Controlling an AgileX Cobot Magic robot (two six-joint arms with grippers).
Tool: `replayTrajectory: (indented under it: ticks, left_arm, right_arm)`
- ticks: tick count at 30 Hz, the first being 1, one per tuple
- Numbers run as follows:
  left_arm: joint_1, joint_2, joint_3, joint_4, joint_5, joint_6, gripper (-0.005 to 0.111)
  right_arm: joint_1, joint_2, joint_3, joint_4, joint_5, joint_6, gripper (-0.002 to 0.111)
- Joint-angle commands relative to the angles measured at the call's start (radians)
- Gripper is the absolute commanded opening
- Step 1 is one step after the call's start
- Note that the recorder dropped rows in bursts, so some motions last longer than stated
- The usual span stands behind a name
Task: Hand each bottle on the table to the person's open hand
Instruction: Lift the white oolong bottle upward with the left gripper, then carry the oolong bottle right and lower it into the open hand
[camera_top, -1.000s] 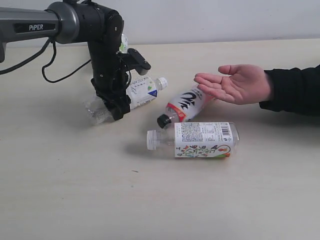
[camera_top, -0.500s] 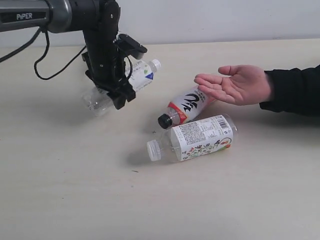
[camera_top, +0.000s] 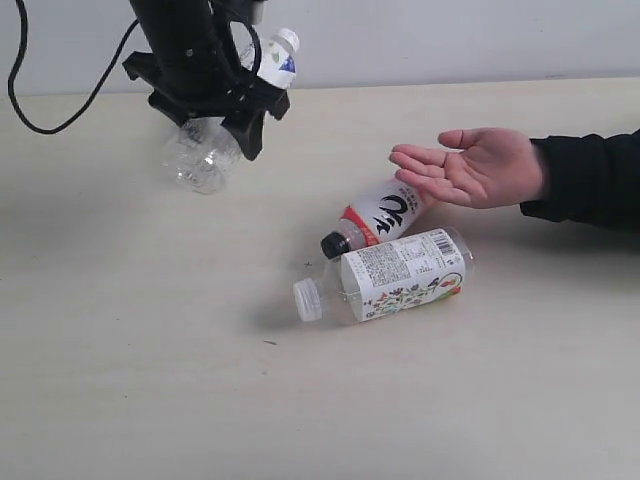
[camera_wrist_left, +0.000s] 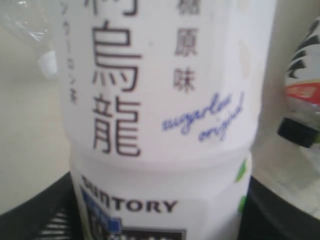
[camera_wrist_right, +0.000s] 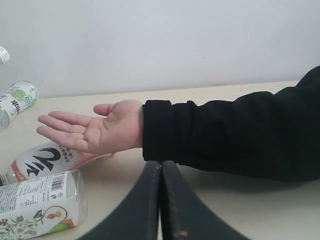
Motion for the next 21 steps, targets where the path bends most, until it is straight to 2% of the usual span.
replayTrajectory:
  ticks: [1,5,9,16,21]
  left_arm:
    - [-0.036,-0.051,-0.005,-0.126,0.01,-0.099,0.0]
    - [-0.092,-0.078,-0.005,-0.149,0.002,-0.216,0.0]
    - [-0.17,-0.087,-0.005,-0.151,-0.061,-0.358,0.0]
    - [-0.299,-0.075,-0.005,-0.22,-0.354,-0.607,0.0]
    - [-0.334,-0.037,-0.005,-0.436,-0.563,-0.576,0.0]
  right_arm:
    - [-0.005,-0.006,0.005,0.001,-0.005,0.002,0.0]
    - [-0.005,-0.006,0.005,0.001,-0.005,0.002,0.0]
    - [-0.005,-0.006,0.005,0.001,-0.005,0.002,0.0]
    - [-0.005,-0.006,0.005,0.001,-0.005,0.002,0.0]
    - [-0.005,-0.006,0.005,0.001,-0.005,0.002,0.0]
